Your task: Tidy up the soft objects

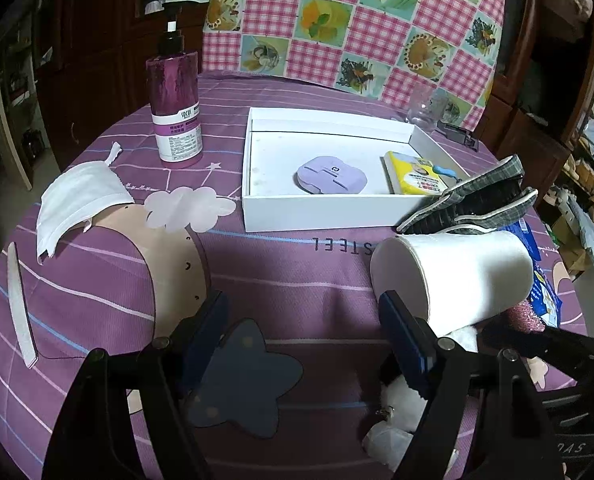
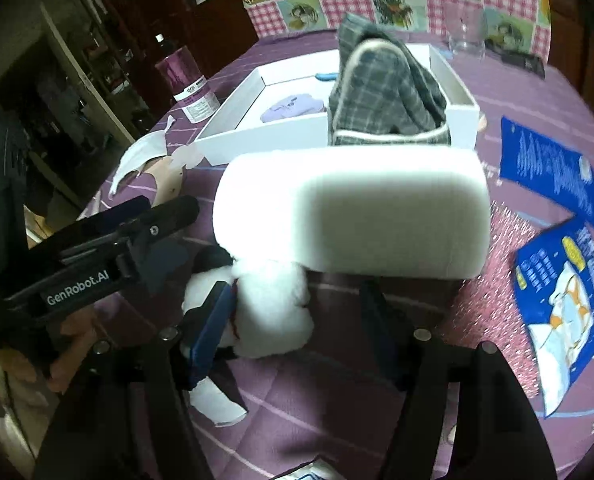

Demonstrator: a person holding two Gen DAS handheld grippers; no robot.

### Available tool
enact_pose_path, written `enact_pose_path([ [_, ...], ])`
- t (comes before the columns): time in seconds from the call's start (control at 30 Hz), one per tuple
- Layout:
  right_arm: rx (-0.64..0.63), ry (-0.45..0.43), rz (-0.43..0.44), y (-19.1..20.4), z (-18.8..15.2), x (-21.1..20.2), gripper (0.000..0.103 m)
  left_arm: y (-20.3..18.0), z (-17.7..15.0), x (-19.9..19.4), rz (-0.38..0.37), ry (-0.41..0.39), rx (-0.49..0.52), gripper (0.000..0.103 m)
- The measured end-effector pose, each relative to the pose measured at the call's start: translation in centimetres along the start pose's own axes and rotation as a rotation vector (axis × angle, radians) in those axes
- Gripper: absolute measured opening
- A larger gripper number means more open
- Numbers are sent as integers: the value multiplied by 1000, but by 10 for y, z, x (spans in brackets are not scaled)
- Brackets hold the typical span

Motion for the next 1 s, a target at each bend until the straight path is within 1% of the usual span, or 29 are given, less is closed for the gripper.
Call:
enact_pose_path([
  [0.2,22,32,62,1,-1,4,67,-2,0,0,-1,4,8,78],
  [0.4,-18,32,59,10,-3,6,67,-2,0,0,-1,4,9,78],
  [0.47,-24,31,63,11,-4,7,61,-3,-1,0,-2,4,11,78],
  [0.53,-21,47,110,11,-5,8,44,-4,-1,1,-2,5,14,78],
  [0.57,-19,50,121,11,-6,8,42,-4,-2,1,-2,7,14,78],
  [0.63,-34,50,104,12,-7,9,39,-5,-2,2,-1,9,16,78],
  [0.77,-40,39,105,13,-8,8,32,-5,-3,2,2,12,18,78],
  [1.0,-39,-9,109,10,-10,-4,27,-6,-3,2,-12,2,18,78],
])
Point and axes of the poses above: each gripper's, at about its wrist camera, not at the fingertips, and x roughly the way its jaws point, y to its left, z to its top, the point moved 1 cm from there along x, roughly the way its jaws point, and after that the axes turned 13 degrees about -z, right-handed, at the moved point
